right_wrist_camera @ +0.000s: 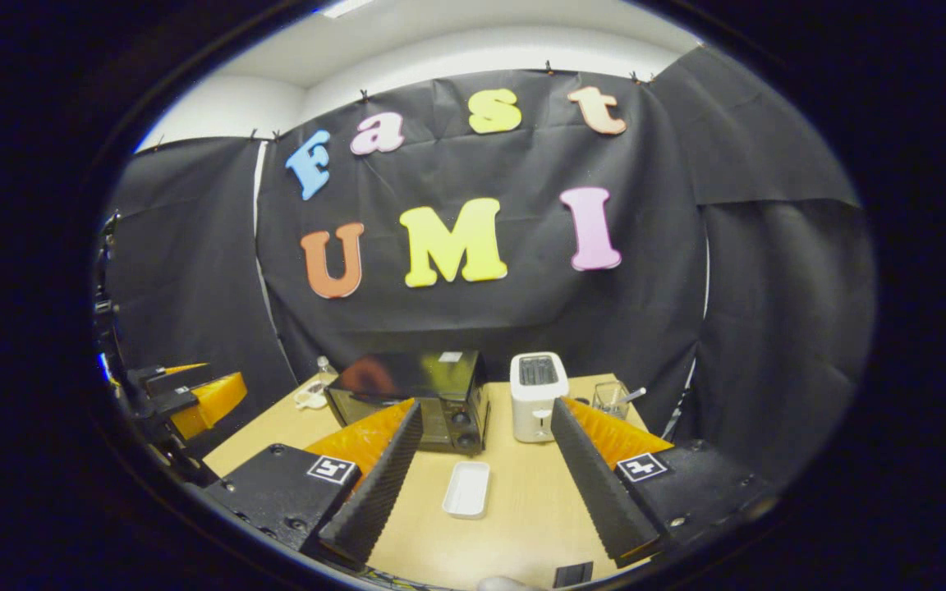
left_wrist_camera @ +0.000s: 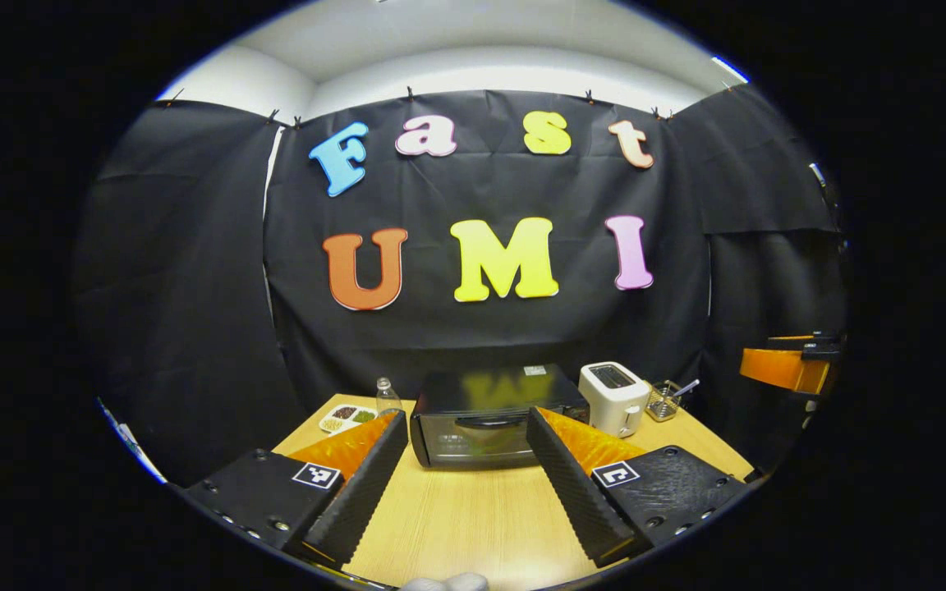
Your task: Open the electric oven with the left hand, put the food in, and close the electric oven.
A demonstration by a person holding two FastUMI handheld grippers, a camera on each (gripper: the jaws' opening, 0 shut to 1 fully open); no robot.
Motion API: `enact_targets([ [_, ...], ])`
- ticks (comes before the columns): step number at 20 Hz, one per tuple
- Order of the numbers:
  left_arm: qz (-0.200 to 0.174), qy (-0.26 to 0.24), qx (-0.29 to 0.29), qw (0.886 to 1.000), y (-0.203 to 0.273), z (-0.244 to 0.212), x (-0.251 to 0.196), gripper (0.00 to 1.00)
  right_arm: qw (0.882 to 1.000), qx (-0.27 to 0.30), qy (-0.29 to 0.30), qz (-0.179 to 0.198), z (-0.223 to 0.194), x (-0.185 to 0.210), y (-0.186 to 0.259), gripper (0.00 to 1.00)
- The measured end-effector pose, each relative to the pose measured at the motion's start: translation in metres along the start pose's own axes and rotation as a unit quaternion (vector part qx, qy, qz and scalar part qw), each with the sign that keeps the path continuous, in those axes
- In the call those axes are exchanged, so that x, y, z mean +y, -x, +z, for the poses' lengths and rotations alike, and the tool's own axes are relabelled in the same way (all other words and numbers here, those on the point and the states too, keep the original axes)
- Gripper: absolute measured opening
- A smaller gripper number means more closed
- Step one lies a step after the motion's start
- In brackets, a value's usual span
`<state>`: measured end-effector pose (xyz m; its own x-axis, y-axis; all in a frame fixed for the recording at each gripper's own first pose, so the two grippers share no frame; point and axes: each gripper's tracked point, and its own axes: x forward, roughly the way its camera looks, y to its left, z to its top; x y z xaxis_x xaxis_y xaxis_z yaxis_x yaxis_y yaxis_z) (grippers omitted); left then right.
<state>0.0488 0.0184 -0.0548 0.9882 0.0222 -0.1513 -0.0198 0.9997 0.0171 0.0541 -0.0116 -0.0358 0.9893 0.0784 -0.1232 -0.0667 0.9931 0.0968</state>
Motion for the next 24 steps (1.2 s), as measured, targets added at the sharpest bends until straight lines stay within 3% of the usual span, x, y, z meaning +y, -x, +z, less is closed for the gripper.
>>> enact_targets([
  [1,0.003,0.004,-0.008,1.000,0.011,0.009,0.009,0.95,1.000,-0.012,0.007,-0.005,0.009,0.006,0.009,1.00],
  [8,-0.012,0.029,-0.038,0.999,0.064,0.060,0.028,0.96,0.997,-0.061,0.043,-0.007,0.059,0.056,0.050,1.00],
  [9,-0.005,0.036,-0.051,0.998,0.069,0.067,0.032,1.00,0.997,-0.067,0.048,-0.007,0.063,0.058,0.052,0.90],
  [10,-0.002,0.041,-0.056,0.998,0.074,0.071,0.032,0.96,0.996,-0.066,0.052,-0.008,0.066,0.061,0.054,1.00],
  [11,-0.003,0.047,-0.057,0.997,0.080,0.073,0.032,0.95,0.996,-0.062,0.056,-0.006,0.062,0.064,0.057,0.90],
  [12,-0.008,0.049,-0.060,0.997,0.083,0.075,0.030,0.94,0.996,-0.065,0.057,-0.004,0.063,0.066,0.061,1.00],
  [13,-0.010,0.048,-0.064,0.997,0.085,0.077,0.031,0.94,0.996,-0.069,0.057,-0.007,0.066,0.066,0.063,0.90],
  [14,-0.008,0.043,-0.061,0.997,0.084,0.075,0.033,0.95,0.996,-0.068,0.056,-0.009,0.066,0.066,0.065,1.00],
  [15,-0.008,0.039,-0.062,0.997,0.084,0.074,0.035,0.95,0.996,-0.068,0.055,-0.011,0.063,0.066,0.066,0.90],
  [16,-0.010,0.039,-0.063,0.997,0.084,0.075,0.034,0.95,0.996,-0.067,0.054,-0.012,0.063,0.066,0.069,0.90],
  [17,-0.011,0.040,-0.064,0.997,0.084,0.076,0.033,0.94,0.996,-0.069,0.053,-0.015,0.064,0.064,0.071,1.00],
  [21,-0.011,0.045,-0.067,0.997,0.085,0.076,0.036,0.94,0.996,-0.068,0.046,-0.021,0.063,0.061,0.076,1.00],
  [22,-0.011,0.044,-0.067,0.997,0.084,0.075,0.037,0.95,0.997,-0.068,0.043,-0.022,0.062,0.061,0.077,0.90],
  [23,-0.009,0.041,-0.071,0.997,0.083,0.077,0.039,0.95,0.997,-0.066,0.042,-0.023,0.061,0.060,0.078,1.00],
  [24,-0.007,0.038,-0.071,0.997,0.084,0.077,0.040,0.95,0.997,-0.065,0.041,-0.025,0.059,0.059,0.078,1.00],
])
